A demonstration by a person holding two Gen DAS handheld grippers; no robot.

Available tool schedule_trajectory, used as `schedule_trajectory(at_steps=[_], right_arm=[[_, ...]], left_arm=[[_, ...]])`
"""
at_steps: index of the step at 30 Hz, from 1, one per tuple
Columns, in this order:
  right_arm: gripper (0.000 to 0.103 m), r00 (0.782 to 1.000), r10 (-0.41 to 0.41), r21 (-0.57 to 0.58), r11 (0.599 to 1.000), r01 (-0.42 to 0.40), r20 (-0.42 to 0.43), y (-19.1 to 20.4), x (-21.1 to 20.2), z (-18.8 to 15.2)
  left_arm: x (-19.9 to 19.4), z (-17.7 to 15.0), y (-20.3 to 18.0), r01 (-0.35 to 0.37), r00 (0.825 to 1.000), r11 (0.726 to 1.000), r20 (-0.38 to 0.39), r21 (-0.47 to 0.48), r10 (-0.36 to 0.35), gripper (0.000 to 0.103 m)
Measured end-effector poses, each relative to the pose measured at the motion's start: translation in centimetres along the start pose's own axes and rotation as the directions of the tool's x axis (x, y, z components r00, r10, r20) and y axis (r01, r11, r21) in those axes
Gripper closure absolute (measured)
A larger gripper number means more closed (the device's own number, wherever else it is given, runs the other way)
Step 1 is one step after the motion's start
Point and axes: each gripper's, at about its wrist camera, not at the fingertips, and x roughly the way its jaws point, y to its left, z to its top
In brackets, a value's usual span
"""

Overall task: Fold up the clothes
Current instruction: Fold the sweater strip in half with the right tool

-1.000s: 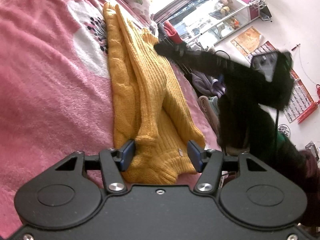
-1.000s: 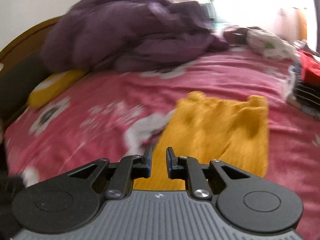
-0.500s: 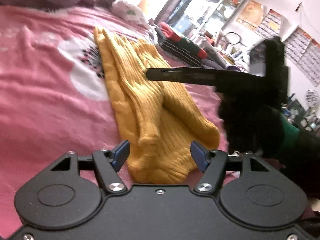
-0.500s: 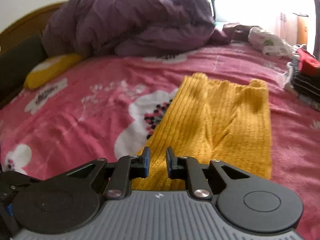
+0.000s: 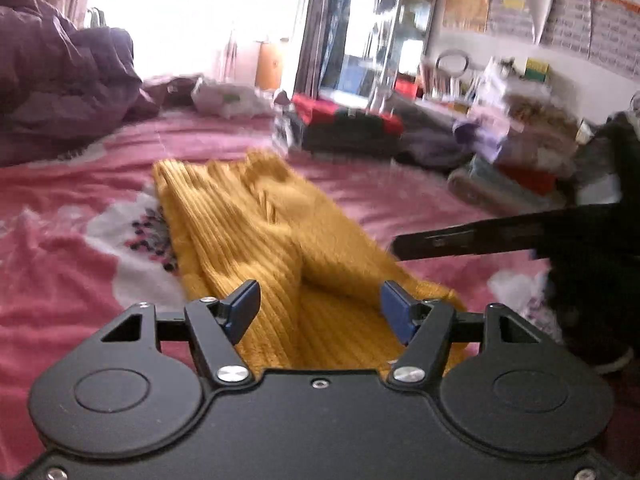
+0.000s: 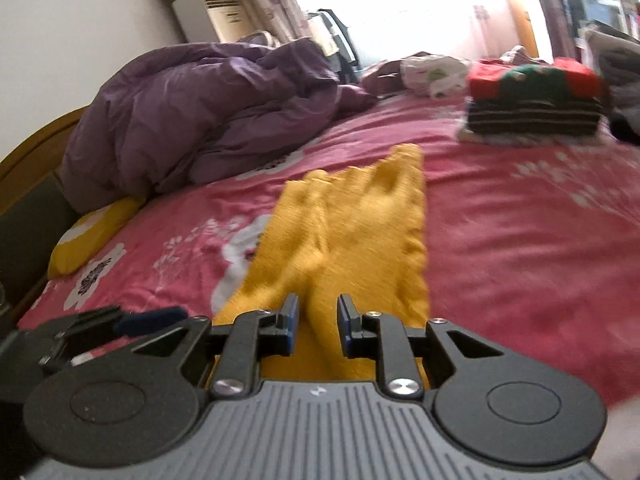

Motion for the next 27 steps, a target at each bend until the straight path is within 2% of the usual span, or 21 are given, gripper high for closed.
schedule_trajectory(at_steps=[1,2,5,8,12,16,19,23,27], right_arm=[[0.079,1.0,-0.007,0.007,1.0,0.007,0.004,-0.5,-0.5,-0.4],[0.079,1.0,-0.014,0.014,1.0,0.014,0.007,-0.9,-1.0,-0.9],[0.079,0.999,-0.04,0.02,0.999,0.039,0.01,-2.1,-2.3,-2.3],[0.078,0.998,-0.058,-0.005,0.998,0.058,0.024,-3.0,-3.5,-3.7],[0.07,0.997,-0.063,-0.047,0.997,0.066,0.054,-4.0,-5.6,-5.7],[0.069,0.996,-0.069,-0.11,0.991,0.075,0.059,-4.2,-7.1,-7.1],[0.068,0.995,-0.081,-0.194,0.977,0.09,0.055,-3.6,-7.6,-7.9],[0.061,0.996,-0.079,-0.37,0.925,0.087,0.037,-1.3,-7.5,-9.1],[0.059,0.995,-0.104,-0.538,0.839,0.084,-0.007,1.0,-6.9,-10.6]], left_arm=[[0.7,-0.1,-0.1,-0.007,0.999,1.0,-0.032,0.006,0.007,0.037],[1.6,-0.5,-0.1,-0.032,0.995,0.999,-0.095,0.012,0.033,0.037],[2.5,-1.4,-1.1,-0.075,0.989,0.992,-0.119,0.103,0.087,0.035],[2.1,-1.7,-1.5,-0.092,0.988,0.988,-0.11,0.127,0.106,0.035],[0.5,-1.9,-1.4,-0.102,0.994,0.99,-0.037,0.093,0.106,0.035],[-3.2,-2.7,-1.8,-0.137,0.99,0.986,0.028,0.098,0.135,0.035],[-5.3,-3.6,-1.8,-0.176,0.984,0.98,0.043,0.09,0.173,0.035],[-6.5,-5.0,-2.2,-0.222,0.975,0.965,0.029,0.142,0.22,0.035],[-6.2,-6.6,-3.7,-0.254,0.962,0.93,-0.027,0.264,0.271,0.035]])
